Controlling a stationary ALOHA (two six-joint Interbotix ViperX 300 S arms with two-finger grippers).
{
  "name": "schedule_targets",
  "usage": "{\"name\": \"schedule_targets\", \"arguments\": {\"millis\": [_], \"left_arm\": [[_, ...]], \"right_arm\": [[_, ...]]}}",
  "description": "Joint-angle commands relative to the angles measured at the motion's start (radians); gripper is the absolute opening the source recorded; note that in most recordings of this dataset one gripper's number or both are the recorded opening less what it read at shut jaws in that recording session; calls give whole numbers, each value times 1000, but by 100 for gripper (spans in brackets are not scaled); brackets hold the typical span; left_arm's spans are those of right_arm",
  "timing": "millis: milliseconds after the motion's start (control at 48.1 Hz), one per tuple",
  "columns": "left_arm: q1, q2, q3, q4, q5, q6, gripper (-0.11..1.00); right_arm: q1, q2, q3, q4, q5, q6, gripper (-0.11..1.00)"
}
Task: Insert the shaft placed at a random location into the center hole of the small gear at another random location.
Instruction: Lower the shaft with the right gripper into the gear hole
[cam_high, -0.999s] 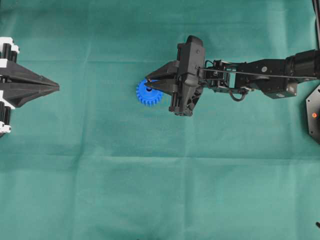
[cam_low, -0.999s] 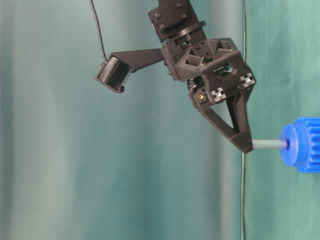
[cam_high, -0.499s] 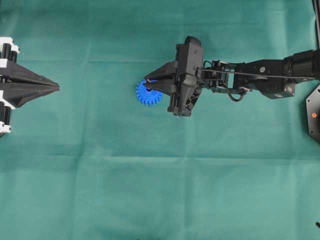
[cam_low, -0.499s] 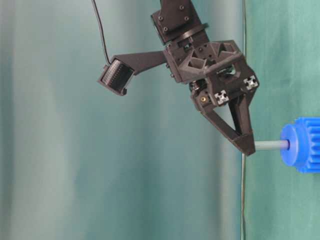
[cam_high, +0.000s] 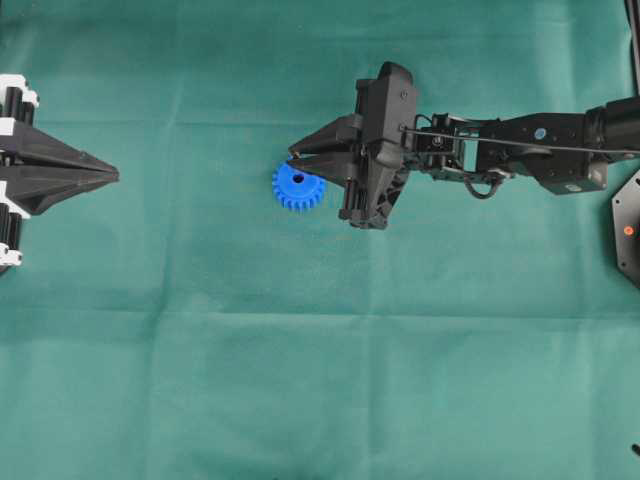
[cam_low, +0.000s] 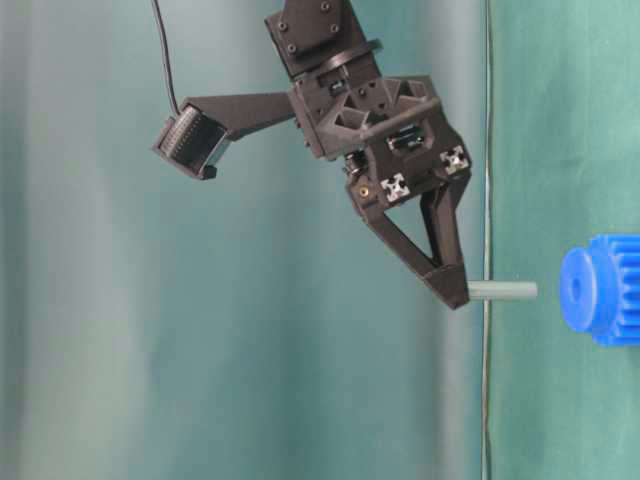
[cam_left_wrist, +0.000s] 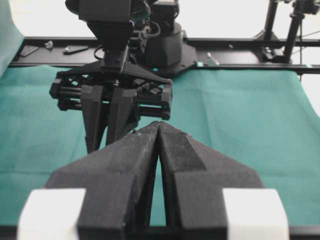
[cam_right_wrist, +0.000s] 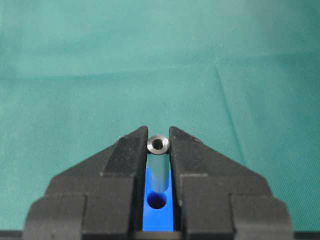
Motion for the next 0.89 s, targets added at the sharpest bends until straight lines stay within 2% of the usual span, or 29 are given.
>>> {"name": "schedule_targets", "arguments": {"millis": [0,582,874], "left_arm": [[-2,8,-23,2,-6,-2,0],[0,8,-23,2,-6,-2,0],[-2,8,-23,2,-6,-3,0]], "right_arm": [[3,-21,-11,-2,-5,-14,13],[3,75,-20,5,-49,-3,13],[3,60,-15,5,-44,-6,13]]}}
